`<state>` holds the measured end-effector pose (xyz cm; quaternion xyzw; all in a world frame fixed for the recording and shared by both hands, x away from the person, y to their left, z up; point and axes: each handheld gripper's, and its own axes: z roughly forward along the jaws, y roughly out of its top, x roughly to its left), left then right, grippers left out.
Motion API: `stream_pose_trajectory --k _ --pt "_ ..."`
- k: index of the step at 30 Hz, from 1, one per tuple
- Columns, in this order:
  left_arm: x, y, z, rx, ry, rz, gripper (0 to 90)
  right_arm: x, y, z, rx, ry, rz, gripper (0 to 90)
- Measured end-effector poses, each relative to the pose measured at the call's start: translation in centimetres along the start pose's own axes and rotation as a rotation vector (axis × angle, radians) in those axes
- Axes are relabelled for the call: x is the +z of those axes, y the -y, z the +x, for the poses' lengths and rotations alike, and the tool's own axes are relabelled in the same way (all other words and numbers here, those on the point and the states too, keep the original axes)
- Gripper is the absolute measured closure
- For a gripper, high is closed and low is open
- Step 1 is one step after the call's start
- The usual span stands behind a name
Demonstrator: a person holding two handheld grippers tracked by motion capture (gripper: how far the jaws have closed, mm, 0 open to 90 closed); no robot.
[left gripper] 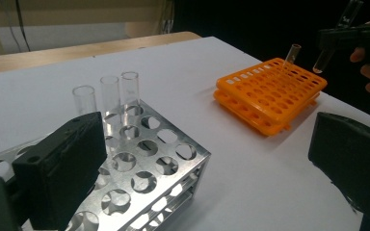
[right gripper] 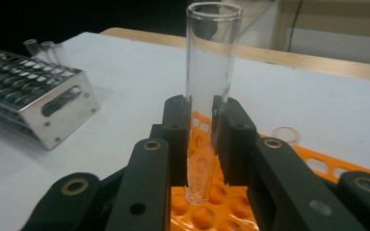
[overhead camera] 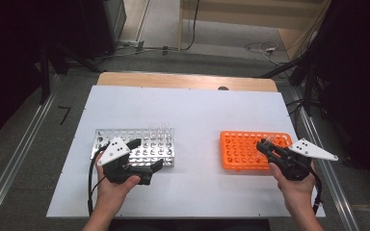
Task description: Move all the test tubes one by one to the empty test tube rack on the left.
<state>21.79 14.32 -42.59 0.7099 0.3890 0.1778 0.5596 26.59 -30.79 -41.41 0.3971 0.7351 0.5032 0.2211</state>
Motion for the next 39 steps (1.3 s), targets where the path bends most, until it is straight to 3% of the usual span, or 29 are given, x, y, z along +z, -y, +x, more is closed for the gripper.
stream_pose_trajectory --k 27,32,39 --pt "2.4 -0.2 -4.1 0.023 0.149 0.014 1.3 4.5 1.3 10.2 -0.151 -0.271 0.102 73.3" --pt "3.0 -0.3 -5.1 0.024 0.173 0.021 6.3 5.0 1.5 11.5 -0.168 -0.309 0.114 73.3" --pt "3.9 -0.3 -6.6 0.028 0.214 0.033 21.5 5.5 1.8 13.1 -0.189 -0.349 0.132 73.4"
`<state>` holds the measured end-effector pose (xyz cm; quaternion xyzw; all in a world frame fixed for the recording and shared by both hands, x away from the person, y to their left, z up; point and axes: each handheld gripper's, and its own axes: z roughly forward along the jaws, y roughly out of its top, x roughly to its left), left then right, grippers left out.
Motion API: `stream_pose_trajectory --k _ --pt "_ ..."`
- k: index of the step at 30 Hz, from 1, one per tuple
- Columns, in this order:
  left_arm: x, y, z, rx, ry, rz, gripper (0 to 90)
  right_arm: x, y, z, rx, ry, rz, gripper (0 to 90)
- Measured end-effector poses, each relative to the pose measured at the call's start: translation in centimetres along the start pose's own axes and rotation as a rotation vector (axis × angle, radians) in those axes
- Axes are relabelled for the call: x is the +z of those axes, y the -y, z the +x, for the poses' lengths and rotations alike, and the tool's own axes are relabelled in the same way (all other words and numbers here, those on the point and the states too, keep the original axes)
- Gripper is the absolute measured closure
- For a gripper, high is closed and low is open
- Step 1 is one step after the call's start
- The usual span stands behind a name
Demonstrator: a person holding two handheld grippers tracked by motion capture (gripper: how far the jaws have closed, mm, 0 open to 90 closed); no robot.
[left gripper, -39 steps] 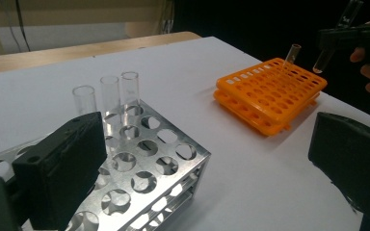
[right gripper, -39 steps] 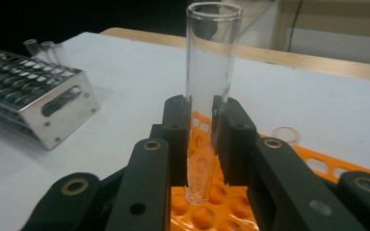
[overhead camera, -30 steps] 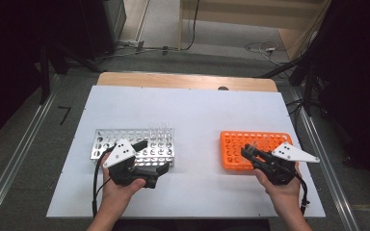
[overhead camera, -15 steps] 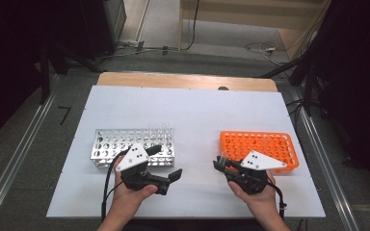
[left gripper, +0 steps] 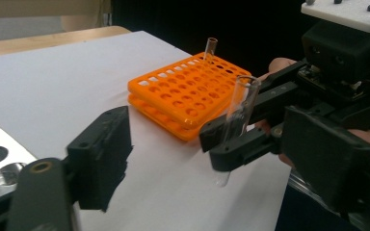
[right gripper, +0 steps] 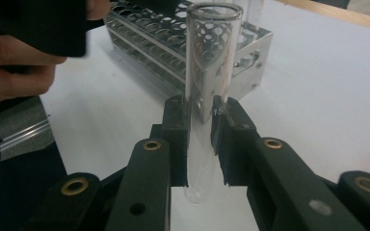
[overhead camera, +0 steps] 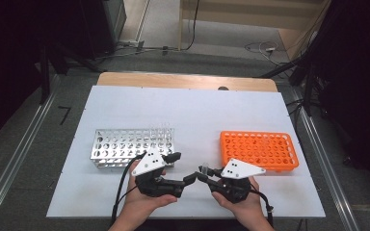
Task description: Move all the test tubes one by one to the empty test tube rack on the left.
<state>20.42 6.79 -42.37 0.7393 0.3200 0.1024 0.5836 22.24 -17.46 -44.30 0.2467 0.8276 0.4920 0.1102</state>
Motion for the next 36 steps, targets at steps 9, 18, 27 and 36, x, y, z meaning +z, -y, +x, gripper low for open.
stream_pose_trajectory --k 9,18,27,36 --pt "1.1 0.1 -1.1 0.035 0.056 0.011 46.5 0.7 -0.1 1.2 -0.024 -0.036 0.013 73.4" --pt "1.6 0.2 -1.8 0.071 0.043 0.018 69.4 0.8 -0.1 1.6 -0.034 -0.058 0.013 73.4" --pt "1.6 -0.1 -1.6 0.074 0.041 0.017 75.2 0.7 -0.1 1.6 -0.032 -0.056 0.006 73.0" --pt "0.8 -0.9 -0.6 0.062 0.000 -0.010 75.4 0.4 -0.1 0.7 -0.015 -0.073 -0.007 57.4"
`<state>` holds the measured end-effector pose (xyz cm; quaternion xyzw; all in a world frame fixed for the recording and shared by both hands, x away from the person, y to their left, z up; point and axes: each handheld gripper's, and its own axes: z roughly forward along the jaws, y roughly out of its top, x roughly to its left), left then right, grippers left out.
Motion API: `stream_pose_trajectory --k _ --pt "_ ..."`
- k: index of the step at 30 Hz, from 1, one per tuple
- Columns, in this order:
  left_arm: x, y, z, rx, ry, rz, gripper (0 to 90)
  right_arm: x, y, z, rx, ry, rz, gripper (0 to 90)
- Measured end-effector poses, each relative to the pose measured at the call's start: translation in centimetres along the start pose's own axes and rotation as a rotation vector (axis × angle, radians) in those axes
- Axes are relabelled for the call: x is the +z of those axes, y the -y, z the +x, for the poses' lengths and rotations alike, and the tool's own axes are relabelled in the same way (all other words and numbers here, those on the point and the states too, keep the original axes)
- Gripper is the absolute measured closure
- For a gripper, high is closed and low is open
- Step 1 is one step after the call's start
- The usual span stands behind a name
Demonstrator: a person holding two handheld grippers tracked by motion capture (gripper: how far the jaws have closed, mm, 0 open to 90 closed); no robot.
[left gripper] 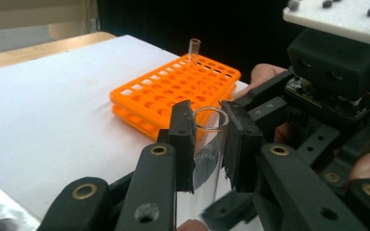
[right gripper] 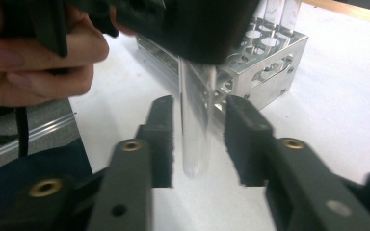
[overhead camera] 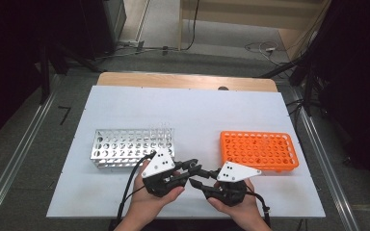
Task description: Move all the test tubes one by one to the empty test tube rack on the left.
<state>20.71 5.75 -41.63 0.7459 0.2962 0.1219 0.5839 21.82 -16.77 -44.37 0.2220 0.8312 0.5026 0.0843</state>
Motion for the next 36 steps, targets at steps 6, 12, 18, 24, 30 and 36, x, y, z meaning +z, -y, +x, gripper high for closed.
stream_pose_trajectory --k 6,12,18,24,30,36 --pt "-1.1 -0.6 1.4 -0.005 -0.052 -0.018 75.4 -0.8 0.1 -1.0 0.015 0.028 -0.024 37.0" --pt "-2.4 -1.1 3.3 -0.023 -0.114 -0.039 75.4 -2.3 0.3 -2.4 0.044 0.049 -0.050 21.2" --pt "-3.9 -1.5 5.2 -0.035 -0.169 -0.056 75.4 -4.0 0.9 -3.7 0.067 0.070 -0.064 13.0" --pt "-5.3 -1.6 6.7 -0.050 -0.223 -0.067 75.4 -6.0 1.6 -5.4 0.093 0.110 -0.062 6.8" --pt "-6.2 -1.8 8.3 -0.059 -0.269 -0.076 75.4 -7.9 2.5 -6.9 0.112 0.152 -0.044 0.2" --pt "-6.5 -2.3 9.8 -0.056 -0.310 -0.076 75.4 -9.7 3.3 -8.3 0.131 0.193 -0.055 0.0"
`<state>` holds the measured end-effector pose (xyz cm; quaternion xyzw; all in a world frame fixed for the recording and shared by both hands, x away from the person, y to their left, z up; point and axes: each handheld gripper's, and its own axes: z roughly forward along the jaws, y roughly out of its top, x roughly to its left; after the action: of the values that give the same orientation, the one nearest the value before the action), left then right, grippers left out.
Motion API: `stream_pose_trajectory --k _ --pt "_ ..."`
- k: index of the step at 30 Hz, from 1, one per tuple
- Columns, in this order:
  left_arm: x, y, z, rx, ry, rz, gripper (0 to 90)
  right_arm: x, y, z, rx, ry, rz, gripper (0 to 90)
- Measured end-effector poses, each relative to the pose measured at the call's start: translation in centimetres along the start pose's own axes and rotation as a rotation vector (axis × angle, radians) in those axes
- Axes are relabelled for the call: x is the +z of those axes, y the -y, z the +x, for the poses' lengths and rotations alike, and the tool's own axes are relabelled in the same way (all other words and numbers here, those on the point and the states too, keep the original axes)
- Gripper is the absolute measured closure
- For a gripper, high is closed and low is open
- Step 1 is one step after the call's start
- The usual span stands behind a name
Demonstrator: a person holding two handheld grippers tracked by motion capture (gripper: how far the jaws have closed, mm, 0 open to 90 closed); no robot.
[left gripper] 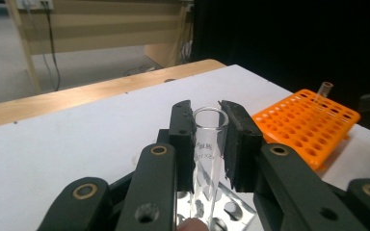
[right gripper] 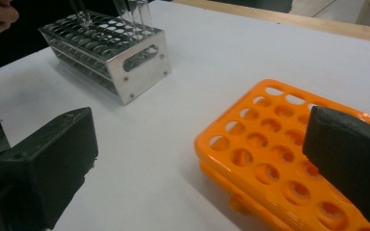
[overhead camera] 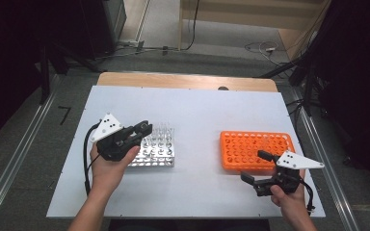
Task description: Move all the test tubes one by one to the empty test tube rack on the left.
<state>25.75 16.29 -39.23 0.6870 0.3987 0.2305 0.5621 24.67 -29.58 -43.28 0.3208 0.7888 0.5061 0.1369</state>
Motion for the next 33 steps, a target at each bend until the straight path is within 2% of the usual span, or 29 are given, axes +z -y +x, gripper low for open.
stream_pose_trajectory --k 4,7,20,33 --pt "0.5 -0.4 1.0 -0.001 -0.030 -0.008 75.4 -0.6 0.4 -0.7 0.004 0.030 0.004 0.0" --pt "0.9 -0.5 1.7 -0.004 -0.049 -0.003 75.5 -0.7 0.5 -1.1 0.013 0.035 -0.001 0.0" --pt "3.2 -0.1 3.4 0.008 -0.112 0.023 75.4 -0.7 0.6 -1.1 0.008 0.041 0.001 0.0" --pt "4.8 1.9 3.3 0.018 -0.159 0.087 75.4 -0.9 0.6 -1.2 0.005 0.036 -0.013 0.0"
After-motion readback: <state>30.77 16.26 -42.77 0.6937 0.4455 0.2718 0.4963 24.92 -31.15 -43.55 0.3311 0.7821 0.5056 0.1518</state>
